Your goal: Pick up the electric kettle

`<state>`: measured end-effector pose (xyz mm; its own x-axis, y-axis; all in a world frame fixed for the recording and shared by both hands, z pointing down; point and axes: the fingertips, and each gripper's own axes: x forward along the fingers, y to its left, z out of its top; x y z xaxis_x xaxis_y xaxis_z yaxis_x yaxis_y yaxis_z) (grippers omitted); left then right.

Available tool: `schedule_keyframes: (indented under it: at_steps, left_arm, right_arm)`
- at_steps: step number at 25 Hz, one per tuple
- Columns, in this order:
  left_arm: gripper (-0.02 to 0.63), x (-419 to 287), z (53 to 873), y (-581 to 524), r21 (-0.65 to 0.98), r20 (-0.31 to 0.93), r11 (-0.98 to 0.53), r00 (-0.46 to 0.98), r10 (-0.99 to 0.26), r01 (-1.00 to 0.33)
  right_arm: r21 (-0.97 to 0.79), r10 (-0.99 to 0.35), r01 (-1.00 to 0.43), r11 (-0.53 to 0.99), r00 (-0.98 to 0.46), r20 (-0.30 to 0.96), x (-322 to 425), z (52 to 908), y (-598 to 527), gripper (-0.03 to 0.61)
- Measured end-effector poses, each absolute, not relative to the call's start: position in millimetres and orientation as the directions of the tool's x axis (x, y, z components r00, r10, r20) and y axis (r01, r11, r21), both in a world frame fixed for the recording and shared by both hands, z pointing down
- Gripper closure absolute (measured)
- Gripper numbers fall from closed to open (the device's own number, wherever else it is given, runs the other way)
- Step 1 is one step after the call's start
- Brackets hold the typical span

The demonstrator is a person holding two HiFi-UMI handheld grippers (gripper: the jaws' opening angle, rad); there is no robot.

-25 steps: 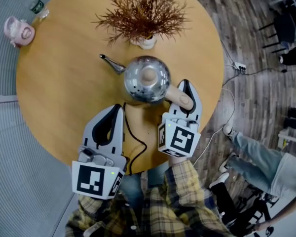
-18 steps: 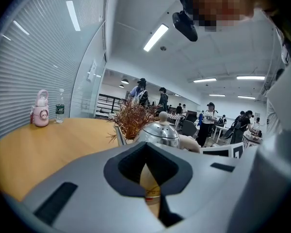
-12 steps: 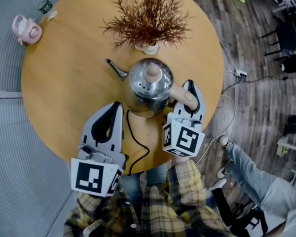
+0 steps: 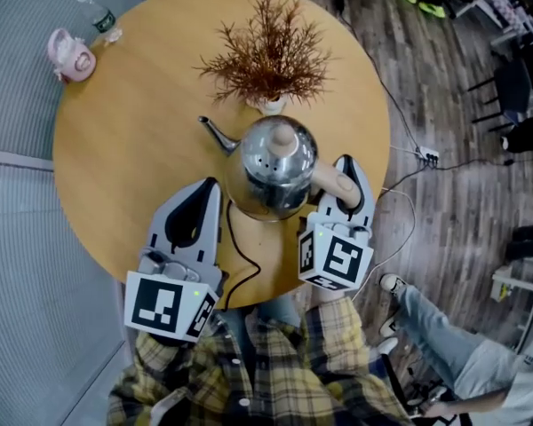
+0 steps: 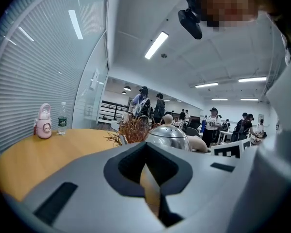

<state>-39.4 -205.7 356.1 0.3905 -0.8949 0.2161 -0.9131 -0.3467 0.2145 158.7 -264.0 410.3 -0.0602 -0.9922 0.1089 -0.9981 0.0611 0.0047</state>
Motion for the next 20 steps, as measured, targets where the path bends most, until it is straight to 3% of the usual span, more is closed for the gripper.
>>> schedule_keyframes:
  at_steps: [20]
  left_arm:
    - [0.612, -4.6, 249.9, -162.5, 0.127, 0.093, -0.410, 0.422, -0.902, -0.903]
  right_arm:
    - [0.007, -0.996, -0.997, 0.083, -0.083, -0.027, 212.6, 253.6, -199.2, 0.548]
